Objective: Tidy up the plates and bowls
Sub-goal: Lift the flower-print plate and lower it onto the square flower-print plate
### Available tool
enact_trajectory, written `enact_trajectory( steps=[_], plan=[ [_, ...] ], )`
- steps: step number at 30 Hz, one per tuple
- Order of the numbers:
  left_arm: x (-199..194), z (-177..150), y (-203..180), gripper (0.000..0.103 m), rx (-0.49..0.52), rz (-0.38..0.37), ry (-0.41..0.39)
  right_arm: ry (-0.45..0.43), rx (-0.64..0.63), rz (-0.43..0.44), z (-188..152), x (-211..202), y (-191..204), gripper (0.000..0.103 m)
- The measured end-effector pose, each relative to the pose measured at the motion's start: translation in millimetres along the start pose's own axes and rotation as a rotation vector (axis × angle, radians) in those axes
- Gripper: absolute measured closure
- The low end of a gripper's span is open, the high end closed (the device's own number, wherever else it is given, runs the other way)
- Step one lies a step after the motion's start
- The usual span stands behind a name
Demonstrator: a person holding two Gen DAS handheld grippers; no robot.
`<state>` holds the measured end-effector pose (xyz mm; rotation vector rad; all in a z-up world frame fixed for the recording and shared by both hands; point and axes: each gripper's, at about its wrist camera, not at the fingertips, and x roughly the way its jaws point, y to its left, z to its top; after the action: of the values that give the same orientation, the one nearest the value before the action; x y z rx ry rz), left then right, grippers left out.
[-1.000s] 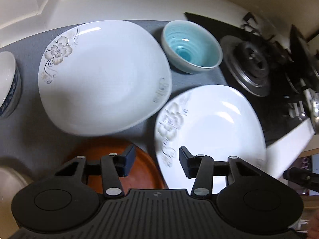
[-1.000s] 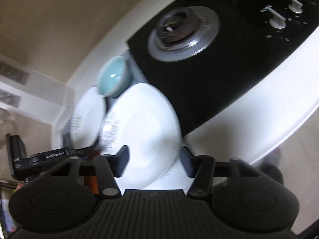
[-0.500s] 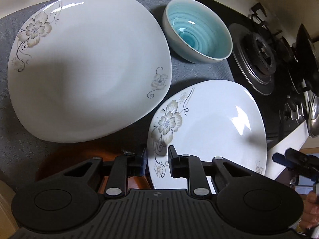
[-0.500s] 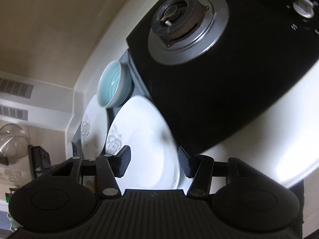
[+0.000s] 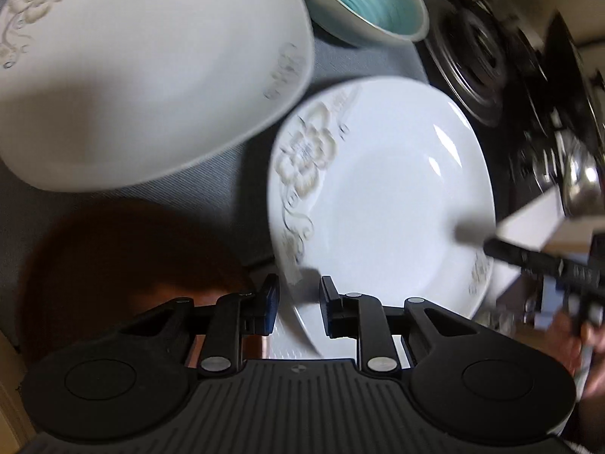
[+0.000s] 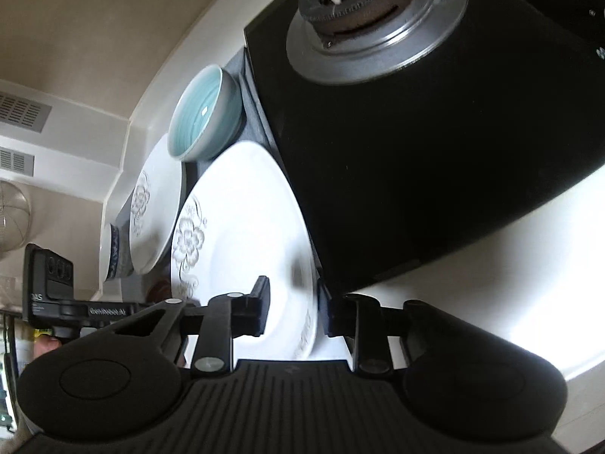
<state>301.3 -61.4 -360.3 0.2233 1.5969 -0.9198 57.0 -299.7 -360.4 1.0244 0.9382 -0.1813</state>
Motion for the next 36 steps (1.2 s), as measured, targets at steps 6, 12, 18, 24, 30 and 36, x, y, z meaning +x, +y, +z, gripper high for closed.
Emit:
enact_trajectory(
  steps=[6, 12, 18, 24, 30, 36],
  plan=[
    [5, -1, -7, 0.073, -0.026, -0.033, -0.006, 0.007, -0.019, -0.011, 2, 11, 3, 0.07],
    [0, -11, 16, 0.071, -0.176, -0.145, -0.067, -0.035, 0.04, 0.027, -10, 16, -3, 0.07],
    [-9, -29, 38, 0.071, -0.255, -0.333, -0.15, -0.111, 0.13, 0.145, -27, -3, -20, 0.075],
    [9, -30, 41, 0.064, -0.312, -0.341, -0.128, -0.054, 0.151, 0.135, -33, 13, -24, 0.075],
    [7, -32, 19, 0.054, -0.285, -0.267, -0.181, -0.053, 0.16, 0.137, -31, 15, -23, 0.076],
    [0, -42, 26, 0.083, -0.371, -0.188, -0.224, -0.073, 0.092, 0.173, -38, 1, -2, 0.083]
  ],
)
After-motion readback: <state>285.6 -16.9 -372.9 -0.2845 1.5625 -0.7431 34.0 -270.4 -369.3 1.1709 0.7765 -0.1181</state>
